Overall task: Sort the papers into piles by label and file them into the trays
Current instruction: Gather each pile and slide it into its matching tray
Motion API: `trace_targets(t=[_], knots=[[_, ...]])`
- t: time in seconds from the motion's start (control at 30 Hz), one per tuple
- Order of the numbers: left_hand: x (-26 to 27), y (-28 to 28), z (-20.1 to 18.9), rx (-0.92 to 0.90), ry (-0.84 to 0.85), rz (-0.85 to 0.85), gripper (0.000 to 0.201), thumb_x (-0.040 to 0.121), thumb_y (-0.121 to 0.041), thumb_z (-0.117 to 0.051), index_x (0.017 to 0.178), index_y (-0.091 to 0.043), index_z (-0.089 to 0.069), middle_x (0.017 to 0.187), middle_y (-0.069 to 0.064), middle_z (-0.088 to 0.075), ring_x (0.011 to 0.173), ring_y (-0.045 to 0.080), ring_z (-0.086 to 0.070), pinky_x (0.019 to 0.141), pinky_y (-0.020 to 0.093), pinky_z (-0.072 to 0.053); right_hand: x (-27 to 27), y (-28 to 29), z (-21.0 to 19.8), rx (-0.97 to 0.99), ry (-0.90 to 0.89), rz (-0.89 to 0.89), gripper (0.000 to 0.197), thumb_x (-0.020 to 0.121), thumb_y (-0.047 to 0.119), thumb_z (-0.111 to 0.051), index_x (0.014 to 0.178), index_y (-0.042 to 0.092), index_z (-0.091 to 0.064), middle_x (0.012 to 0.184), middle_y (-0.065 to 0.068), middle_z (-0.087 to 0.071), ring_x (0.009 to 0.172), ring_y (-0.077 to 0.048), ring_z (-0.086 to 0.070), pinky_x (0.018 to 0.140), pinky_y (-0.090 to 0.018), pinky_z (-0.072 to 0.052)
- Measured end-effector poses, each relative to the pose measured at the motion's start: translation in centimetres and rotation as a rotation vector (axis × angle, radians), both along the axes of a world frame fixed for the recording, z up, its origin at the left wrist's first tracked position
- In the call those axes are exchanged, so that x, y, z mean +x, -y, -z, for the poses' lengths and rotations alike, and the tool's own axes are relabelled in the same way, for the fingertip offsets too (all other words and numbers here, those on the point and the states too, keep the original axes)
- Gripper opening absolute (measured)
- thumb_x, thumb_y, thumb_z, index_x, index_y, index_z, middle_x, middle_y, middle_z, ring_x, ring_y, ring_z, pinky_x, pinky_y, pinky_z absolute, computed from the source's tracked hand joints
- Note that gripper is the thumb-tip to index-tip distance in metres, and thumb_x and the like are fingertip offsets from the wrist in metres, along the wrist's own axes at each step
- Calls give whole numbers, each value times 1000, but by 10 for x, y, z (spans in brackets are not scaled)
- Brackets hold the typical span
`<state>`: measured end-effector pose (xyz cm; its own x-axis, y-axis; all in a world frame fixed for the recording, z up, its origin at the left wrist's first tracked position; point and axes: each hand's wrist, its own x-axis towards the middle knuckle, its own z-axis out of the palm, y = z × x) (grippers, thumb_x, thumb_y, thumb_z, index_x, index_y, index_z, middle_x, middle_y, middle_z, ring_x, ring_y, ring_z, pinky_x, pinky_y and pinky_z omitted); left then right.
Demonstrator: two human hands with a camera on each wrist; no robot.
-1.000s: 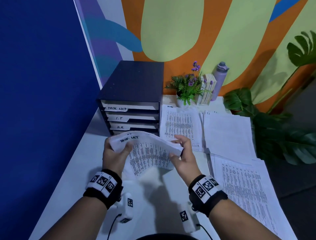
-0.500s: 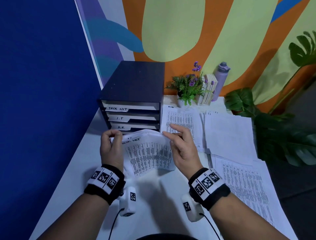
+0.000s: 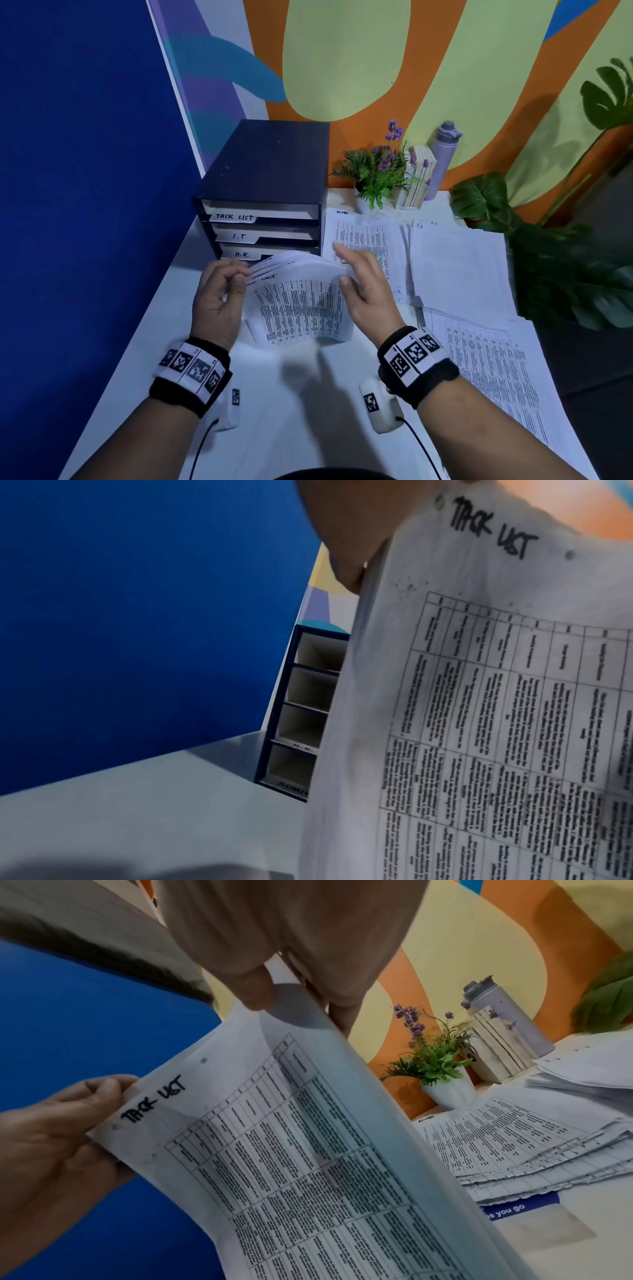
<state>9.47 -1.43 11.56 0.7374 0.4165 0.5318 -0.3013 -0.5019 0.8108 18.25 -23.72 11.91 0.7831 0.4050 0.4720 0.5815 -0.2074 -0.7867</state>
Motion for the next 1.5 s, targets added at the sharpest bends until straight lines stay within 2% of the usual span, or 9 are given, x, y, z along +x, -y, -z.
trace_targets(t=[0.17,0.23,0.33,0.53,0.7,0.8,0.97,1.33,1.5], knots=[[-1,1,-2,-33,-23,-9,23,92,-11,-43,92,-28,-59,104,0,-59,103,13,-56,91,37,-49,0,-3,2,31,-85,28,38,94,2,-45,119,30,-52,111,8,-53,106,-1,-51,91,-16,-38],[-3,1,-2,-148,-52,16,12,94,-38,-50,103,-34,-55,107,-6,-60,105,17,-58,92,41,-50,0,-6,3,93,-97,125,35,91,2,-47,104,33,-57,103,7,-56,98,-3,-54,85,-19,-42],[-6,-5,4,-214,-150,35,66,67,-69,-70,122,-53,-37,119,-15,-55,117,11,-54,100,25,-44,2,-8,4,204,-200,201,38,90,4,-48,90,40,-59,100,0,-61,91,-13,-58,80,-28,-48],[-9,4,22,-339,-581,-31,43,83,-8,-73,118,-19,-51,103,-12,-63,98,6,-61,100,39,-47,0,-1,-2,362,-387,177,38,93,4,-50,91,40,-61,88,-6,-61,72,-22,-54,69,-36,-46],[-7,9,27,-465,-598,-58,28,90,-10,-65,116,-11,-57,104,1,-66,90,11,-61,74,23,-48,7,10,2,340,-617,144,42,98,19,-52,132,41,-39,109,2,-47,97,-10,-51,94,-28,-43],[-7,12,39,-587,-618,-53,27,92,-8,-61,119,-10,-54,109,3,-65,98,16,-61,83,26,-45,-1,12,20,52,-758,39,55,100,34,-47,145,35,-17,125,5,-47,113,-15,-50,104,-36,-39],[-10,19,66,-644,-697,-61,33,92,5,-54,121,-11,-52,111,6,-65,108,28,-60,97,39,-44,-20,10,47,8,-772,254,44,96,7,-48,136,20,-37,101,0,-61,71,-13,-57,58,-20,-49],[-20,30,54,-579,-486,-84,31,90,-2,-59,101,-31,-51,104,-4,-66,99,17,-63,82,34,-49,-37,9,49,70,-634,265,45,93,-6,-44,113,34,-46,78,3,-51,71,-13,-52,60,-12,-44],[-30,30,54,-605,-444,0,43,71,-23,-75,109,-34,-56,103,-7,-72,97,13,-68,83,36,-53,-49,11,32,195,-579,138,61,89,-8,-53,118,43,-38,108,3,-59,82,3,-62,70,-17,-53]])
